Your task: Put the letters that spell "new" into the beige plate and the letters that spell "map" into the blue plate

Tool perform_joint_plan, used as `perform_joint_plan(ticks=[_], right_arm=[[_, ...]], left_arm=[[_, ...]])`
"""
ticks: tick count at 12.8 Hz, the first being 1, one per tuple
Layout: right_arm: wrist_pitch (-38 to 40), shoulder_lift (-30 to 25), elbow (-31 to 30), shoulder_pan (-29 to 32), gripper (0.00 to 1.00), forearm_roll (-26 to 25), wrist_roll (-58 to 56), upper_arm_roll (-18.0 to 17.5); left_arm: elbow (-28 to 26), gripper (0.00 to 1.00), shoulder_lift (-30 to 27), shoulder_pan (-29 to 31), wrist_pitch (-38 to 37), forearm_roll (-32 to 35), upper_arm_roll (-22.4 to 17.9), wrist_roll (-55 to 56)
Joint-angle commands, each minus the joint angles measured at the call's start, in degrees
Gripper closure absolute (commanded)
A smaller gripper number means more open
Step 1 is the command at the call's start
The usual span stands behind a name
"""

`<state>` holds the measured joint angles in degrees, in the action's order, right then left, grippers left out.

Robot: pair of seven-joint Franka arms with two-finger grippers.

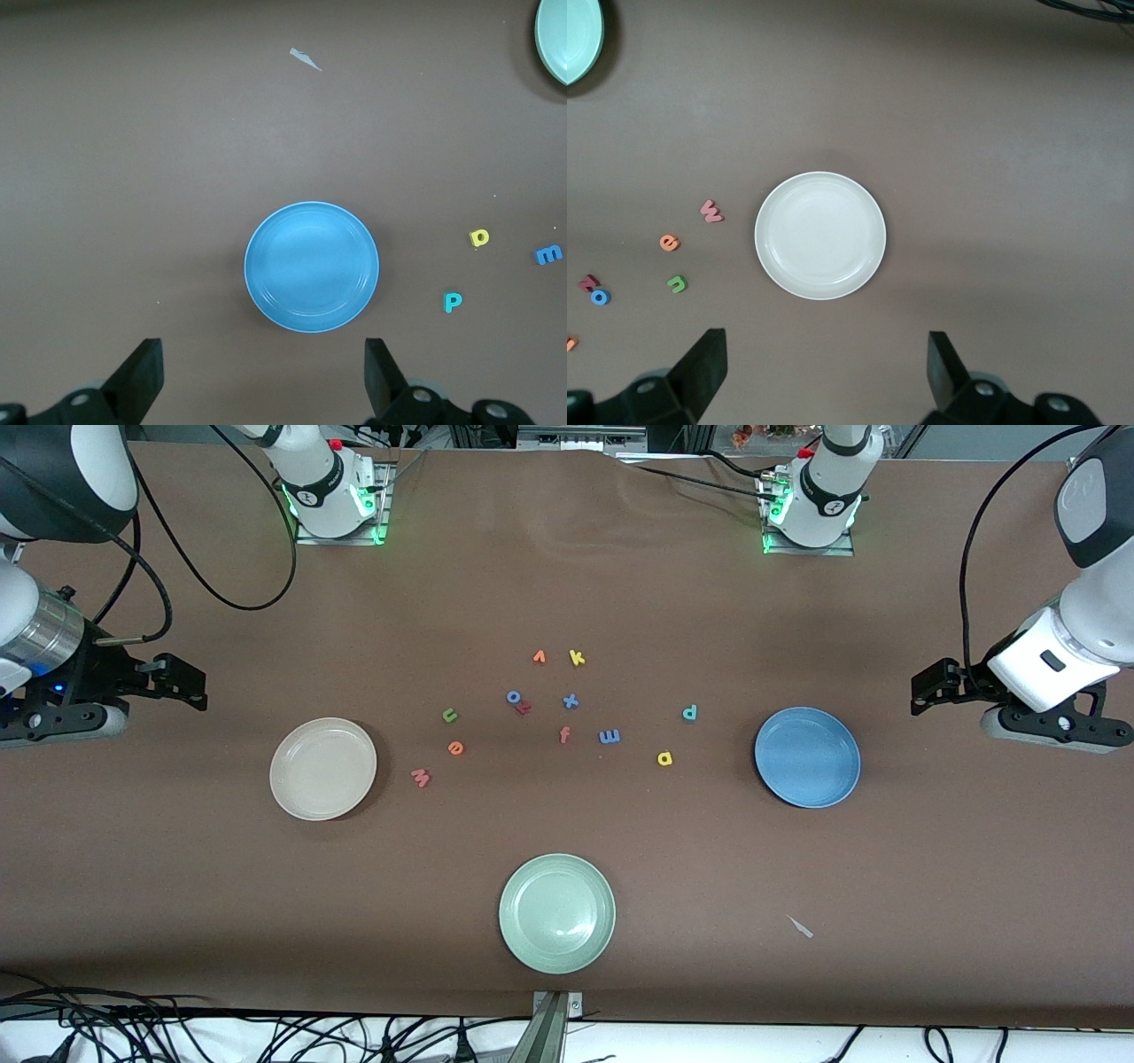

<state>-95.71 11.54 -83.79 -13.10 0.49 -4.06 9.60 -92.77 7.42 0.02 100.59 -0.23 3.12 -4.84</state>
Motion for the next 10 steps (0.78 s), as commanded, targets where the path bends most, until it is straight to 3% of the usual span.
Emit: perform_joint_plan(ticks=[1,10], right_arm=[[0.4,0.8,1.6,0.4,0.00,1.1,0.2,0.0],[0.4,0.8,1.7,0.4,0.00,1.3,1.0,0.1]], left_arm=[[2.0,0.00,0.8,0.2,-1.3,-0.9,0.0,0.3],[2.2,0.00,0.9,0.2,-1.3,-1.0,0.0,0.3]])
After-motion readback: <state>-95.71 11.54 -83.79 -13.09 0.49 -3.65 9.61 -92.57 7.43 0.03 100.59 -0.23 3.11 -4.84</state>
